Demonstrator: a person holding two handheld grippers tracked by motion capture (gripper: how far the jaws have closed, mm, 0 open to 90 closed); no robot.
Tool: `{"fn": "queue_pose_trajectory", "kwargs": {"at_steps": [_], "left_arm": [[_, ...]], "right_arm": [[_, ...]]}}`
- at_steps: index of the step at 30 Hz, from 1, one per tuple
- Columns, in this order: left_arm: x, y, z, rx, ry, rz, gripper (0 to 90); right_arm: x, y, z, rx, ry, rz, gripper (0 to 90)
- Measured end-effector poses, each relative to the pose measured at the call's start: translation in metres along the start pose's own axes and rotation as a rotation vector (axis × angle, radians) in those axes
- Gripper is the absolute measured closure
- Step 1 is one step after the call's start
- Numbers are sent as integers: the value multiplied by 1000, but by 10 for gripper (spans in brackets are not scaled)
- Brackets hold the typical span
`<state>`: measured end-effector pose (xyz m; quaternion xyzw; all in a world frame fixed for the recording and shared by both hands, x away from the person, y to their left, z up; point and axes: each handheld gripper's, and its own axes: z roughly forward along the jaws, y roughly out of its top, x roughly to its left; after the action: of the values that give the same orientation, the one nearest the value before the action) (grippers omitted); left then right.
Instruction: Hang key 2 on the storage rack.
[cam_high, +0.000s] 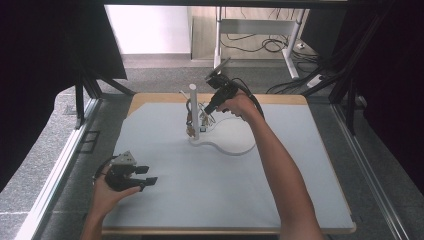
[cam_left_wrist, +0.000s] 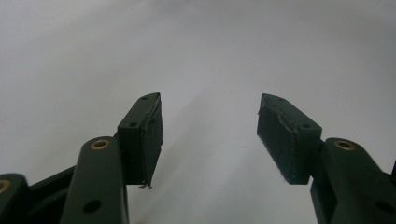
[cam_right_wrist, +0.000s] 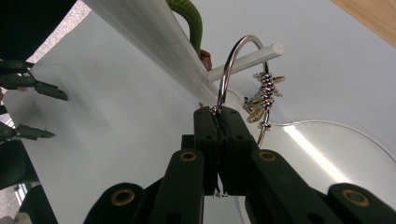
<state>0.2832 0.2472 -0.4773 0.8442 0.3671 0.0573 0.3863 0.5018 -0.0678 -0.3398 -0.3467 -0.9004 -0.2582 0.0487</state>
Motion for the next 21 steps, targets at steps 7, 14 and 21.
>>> {"fn": "queue_pose_trajectory", "kwargs": {"at_steps": [7,14,21], "left_arm": [[0,0,0,3,1,1,409],[0,0,1,4,3,1,409],[0,0,1,4,3,1,409]], "right_arm": [[-1,-2,8,19,8,-5,870],[-2,-5,12,25,18,-8,866],[1,-5,16,40,21,-17,855]]}}
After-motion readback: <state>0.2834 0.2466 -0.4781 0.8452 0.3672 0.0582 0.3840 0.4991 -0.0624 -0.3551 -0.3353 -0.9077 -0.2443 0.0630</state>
